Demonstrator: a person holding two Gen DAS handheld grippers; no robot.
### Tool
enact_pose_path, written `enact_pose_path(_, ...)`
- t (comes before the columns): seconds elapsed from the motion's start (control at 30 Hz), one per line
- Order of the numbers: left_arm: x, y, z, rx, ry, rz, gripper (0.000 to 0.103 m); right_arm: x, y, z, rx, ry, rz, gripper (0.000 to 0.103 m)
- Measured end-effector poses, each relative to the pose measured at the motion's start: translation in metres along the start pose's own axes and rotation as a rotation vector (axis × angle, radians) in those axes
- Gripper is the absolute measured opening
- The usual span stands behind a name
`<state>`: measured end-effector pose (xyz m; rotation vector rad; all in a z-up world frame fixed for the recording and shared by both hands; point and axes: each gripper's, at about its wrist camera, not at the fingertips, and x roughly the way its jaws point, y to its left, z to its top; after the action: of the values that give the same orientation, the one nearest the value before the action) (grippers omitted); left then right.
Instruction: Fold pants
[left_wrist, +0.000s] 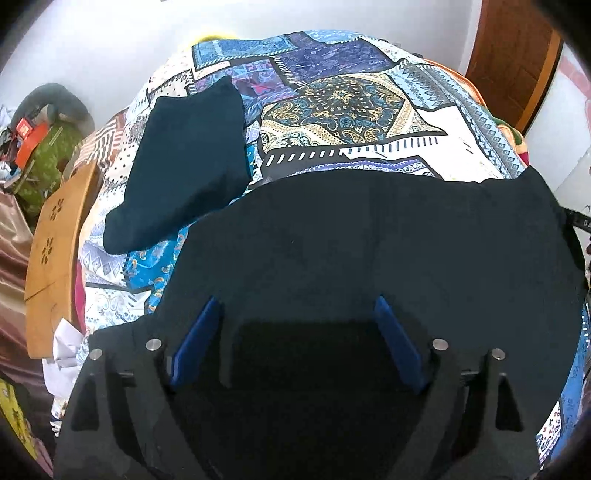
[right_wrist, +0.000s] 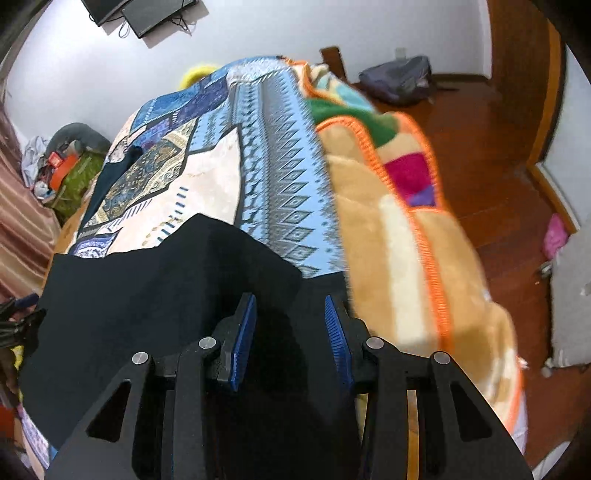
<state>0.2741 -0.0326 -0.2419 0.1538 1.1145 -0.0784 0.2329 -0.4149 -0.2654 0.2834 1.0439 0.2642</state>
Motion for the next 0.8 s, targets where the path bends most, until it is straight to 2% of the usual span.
enact_pose_path(0.07, 0.002, 0.001, 0.0, -0.012, -0.001, 0.006, 0.092, 0.005, 0.003, -0.001, -0.014, 0.011, 0.015, 0.038)
enact_pose_path(0.3, 0.007, 0.006, -0.002, -0.071, 0.0, -0.029, 0.094, 0.022, 0.009, 0.0, -0.03, 0.071, 0.06, 0.037)
enact_pose_path(0.37, 0.007, 0.007, -0.003, -0.08, -0.002, -0.037, 0.094, 0.022, 0.006, -0.001, -0.006, 0.077, 0.097, 0.025)
enact_pose_path(0.4, 0.007, 0.007, -0.003, -0.082, -0.003, -0.037, 0.094, 0.021, 0.005, -0.003, 0.005, 0.075, 0.104, 0.023)
enact_pose_path(0.47, 0.007, 0.007, -0.004, -0.08, -0.007, -0.037, 0.094, 0.017, 0.007, -0.006, 0.008, 0.054, 0.096, 0.009)
enact_pose_path(0.57, 0.005, 0.006, -0.003, -0.068, -0.006, -0.031, 0.094, 0.006, 0.015, -0.009, -0.027, 0.011, 0.028, 0.004)
enact_pose_path(0.73, 0.001, 0.003, -0.002, -0.029, -0.011, -0.018, 0.094, -0.032, 0.006, -0.006, -0.069, -0.116, -0.133, 0.004)
enact_pose_path(0.8, 0.001, 0.002, -0.003, -0.024, -0.014, -0.023, 0.094, -0.04, -0.005, -0.004, -0.054, -0.115, -0.158, 0.004)
